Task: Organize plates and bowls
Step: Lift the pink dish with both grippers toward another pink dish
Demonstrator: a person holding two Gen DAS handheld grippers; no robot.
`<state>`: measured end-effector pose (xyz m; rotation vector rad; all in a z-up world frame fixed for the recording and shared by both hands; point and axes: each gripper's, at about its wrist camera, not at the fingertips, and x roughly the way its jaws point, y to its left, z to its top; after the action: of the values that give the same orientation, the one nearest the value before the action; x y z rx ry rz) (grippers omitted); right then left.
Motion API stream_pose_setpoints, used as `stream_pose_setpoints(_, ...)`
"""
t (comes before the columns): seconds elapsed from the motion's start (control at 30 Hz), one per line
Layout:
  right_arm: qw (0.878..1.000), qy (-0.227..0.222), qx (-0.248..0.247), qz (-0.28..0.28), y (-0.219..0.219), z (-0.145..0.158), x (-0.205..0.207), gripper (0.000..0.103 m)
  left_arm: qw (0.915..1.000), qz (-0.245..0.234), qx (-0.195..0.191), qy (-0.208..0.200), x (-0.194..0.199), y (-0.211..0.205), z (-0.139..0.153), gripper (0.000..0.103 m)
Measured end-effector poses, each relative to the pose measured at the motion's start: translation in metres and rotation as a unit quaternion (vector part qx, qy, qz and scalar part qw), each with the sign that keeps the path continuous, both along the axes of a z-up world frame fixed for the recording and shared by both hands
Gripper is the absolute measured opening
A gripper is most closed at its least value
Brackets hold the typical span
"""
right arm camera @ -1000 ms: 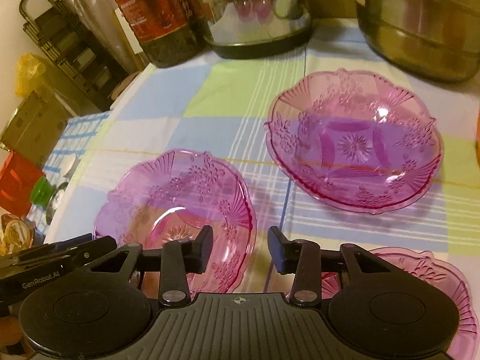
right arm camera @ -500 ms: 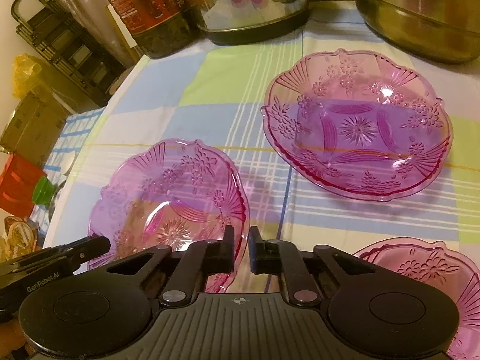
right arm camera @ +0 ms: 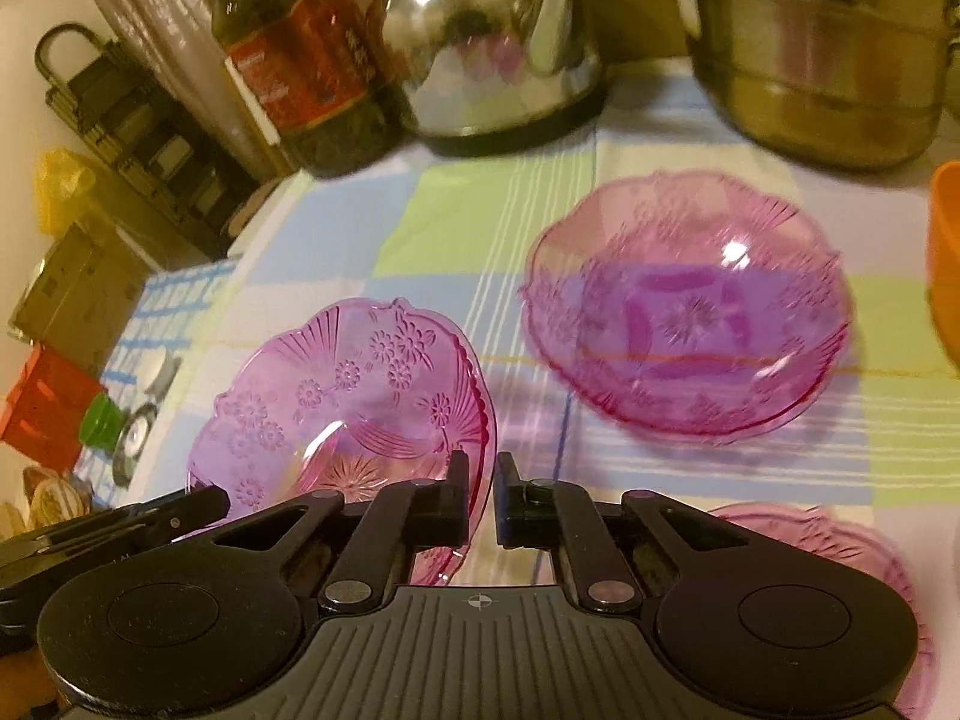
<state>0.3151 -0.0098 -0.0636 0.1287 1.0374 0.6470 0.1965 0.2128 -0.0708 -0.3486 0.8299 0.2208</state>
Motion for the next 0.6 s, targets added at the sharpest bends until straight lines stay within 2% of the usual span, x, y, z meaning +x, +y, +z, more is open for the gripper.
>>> stream_pose_setpoints(0.33,0.998,-0.032,0.013,-0.052,-0.052,0.033,-0.006,0.008,0.9985,-0.045,-0.005,-0.029,0.023,-0.037,0.029,0.011)
stream_pose_setpoints(0.6,0.994,-0.025,0.025,-0.100,-0.104,0.043,-0.012,0.008,0.9952,-0.089,-0.012,-0.038,0.029,-0.077,0.042,0.011)
